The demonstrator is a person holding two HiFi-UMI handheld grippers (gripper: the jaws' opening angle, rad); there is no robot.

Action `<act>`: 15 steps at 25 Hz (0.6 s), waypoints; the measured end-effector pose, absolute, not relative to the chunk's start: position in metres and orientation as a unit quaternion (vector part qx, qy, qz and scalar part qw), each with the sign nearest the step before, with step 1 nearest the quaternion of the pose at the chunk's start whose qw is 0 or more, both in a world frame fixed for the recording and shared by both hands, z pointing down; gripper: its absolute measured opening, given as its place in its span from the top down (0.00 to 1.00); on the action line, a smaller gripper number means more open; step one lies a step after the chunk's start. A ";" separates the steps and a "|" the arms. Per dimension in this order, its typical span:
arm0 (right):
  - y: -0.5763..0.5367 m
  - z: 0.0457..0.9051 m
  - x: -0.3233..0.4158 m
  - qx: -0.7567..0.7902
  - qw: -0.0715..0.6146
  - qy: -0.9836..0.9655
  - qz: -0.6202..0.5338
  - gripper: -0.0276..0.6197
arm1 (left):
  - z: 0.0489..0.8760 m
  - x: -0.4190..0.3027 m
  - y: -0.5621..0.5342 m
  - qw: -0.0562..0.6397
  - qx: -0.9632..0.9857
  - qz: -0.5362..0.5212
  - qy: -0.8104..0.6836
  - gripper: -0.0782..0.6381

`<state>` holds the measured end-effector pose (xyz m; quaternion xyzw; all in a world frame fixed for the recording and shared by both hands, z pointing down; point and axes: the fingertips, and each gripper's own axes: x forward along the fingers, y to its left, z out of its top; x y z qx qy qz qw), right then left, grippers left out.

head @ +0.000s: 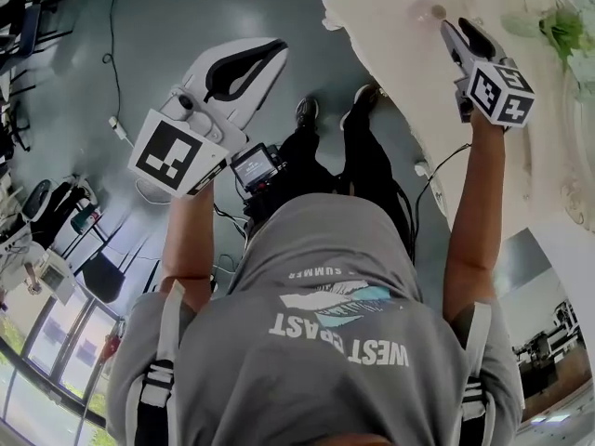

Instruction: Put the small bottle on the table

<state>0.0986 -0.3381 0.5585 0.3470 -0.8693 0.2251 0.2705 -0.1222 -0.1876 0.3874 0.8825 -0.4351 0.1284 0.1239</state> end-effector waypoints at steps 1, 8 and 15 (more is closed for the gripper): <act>-0.333 0.549 0.101 0.352 0.264 -0.870 0.223 0.71 | 0.382 -0.121 -0.186 0.119 0.884 0.127 -0.434 0.89; -0.298 0.467 0.096 0.364 0.212 -0.887 0.190 0.87 | 0.341 -0.128 -0.177 0.085 0.892 0.114 -0.430 0.89; -0.257 0.383 0.087 0.354 0.181 -0.908 0.135 0.95 | 0.308 -0.123 -0.162 0.058 0.900 0.097 -0.421 0.89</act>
